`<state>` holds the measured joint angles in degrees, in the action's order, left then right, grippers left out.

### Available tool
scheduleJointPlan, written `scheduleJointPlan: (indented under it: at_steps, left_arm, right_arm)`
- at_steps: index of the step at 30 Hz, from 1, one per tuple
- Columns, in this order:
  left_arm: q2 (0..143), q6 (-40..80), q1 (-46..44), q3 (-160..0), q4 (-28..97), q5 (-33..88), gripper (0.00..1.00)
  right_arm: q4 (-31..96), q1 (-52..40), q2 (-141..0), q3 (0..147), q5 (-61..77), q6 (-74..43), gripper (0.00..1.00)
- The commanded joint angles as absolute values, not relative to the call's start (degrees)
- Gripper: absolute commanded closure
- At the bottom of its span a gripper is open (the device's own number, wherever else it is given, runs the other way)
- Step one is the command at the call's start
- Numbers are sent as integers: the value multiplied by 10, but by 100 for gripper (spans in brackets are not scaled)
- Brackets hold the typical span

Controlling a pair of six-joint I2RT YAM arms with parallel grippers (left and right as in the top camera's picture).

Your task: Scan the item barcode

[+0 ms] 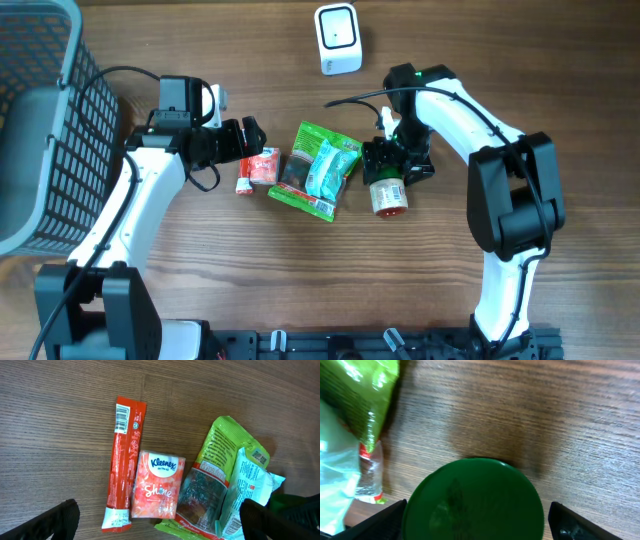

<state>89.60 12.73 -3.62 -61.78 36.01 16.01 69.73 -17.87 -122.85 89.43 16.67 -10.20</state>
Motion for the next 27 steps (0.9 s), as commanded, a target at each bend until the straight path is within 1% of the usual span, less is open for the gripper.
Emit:
scheduleJointPlan:
  at_steps: [1,3,14,18,21,25,27]
  left_arm:
    - [890,126,-31,-626,358,165,0]
    - [890,126,-31,-626,358,165,0]
    - [890,126,-31,-626,358,165,0]
    - [890,126,-31,-626,358,165,0]
    - [890,126,-31,-626,358,165,0]
    - [890,126,-31,-626,358,165,0]
    - [890,126,-31,-626,358,165,0]
  right_arm:
    - [686,-182,-1244,891,158,-89,21]
    - [681,-182,-1244,891,158,-73,22]
    - [655,-182,-1244,893,143,-76,21]
    - [656,-182,-1244,894,144,-76,25]
    - [662,-182,-1244,894,144,-77,31]
    - [672,-182,-1244,896,144,-76,33]
    - [672,-182,-1244,897,144,-77,36]
